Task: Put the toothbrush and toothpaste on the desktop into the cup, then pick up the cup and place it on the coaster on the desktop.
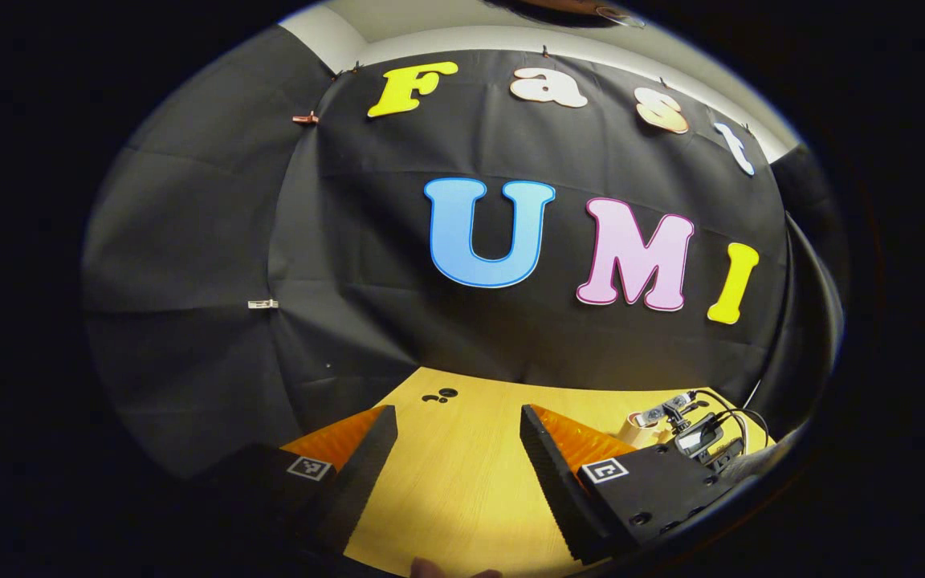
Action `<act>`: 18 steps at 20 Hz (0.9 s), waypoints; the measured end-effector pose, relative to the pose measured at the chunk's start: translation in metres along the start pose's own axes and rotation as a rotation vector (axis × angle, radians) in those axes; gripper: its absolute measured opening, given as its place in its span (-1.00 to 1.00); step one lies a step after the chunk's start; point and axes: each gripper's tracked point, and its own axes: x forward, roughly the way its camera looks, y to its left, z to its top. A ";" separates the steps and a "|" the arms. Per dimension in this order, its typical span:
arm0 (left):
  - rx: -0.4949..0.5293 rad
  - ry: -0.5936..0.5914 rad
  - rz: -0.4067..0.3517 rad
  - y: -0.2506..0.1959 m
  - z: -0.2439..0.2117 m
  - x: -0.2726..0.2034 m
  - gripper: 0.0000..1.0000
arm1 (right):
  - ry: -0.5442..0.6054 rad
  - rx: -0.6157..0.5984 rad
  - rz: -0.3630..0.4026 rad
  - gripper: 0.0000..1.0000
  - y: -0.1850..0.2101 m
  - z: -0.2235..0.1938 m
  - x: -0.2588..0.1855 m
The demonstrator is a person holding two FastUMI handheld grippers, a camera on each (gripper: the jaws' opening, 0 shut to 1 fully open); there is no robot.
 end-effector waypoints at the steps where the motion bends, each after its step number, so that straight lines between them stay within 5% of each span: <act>1: 0.006 0.000 -0.001 0.001 -0.001 0.002 0.94 | 0.008 0.000 -0.003 0.10 -0.001 -0.002 -0.001; 2: 0.010 0.000 -0.003 0.002 -0.002 0.003 0.94 | 0.021 -0.016 -0.027 0.02 -0.007 -0.005 0.001; 4: 0.008 0.003 -0.008 0.001 -0.005 0.006 0.94 | 0.042 -0.015 -0.031 -0.60 -0.011 -0.010 0.004; 11: -0.016 0.059 -0.089 -0.038 -0.024 0.021 0.94 | 0.013 0.212 0.207 -0.77 -0.011 -0.011 -0.004; 18: 0.039 0.242 -0.217 -0.126 -0.100 0.048 0.94 | -0.316 0.377 0.384 -0.77 -0.059 0.032 -0.088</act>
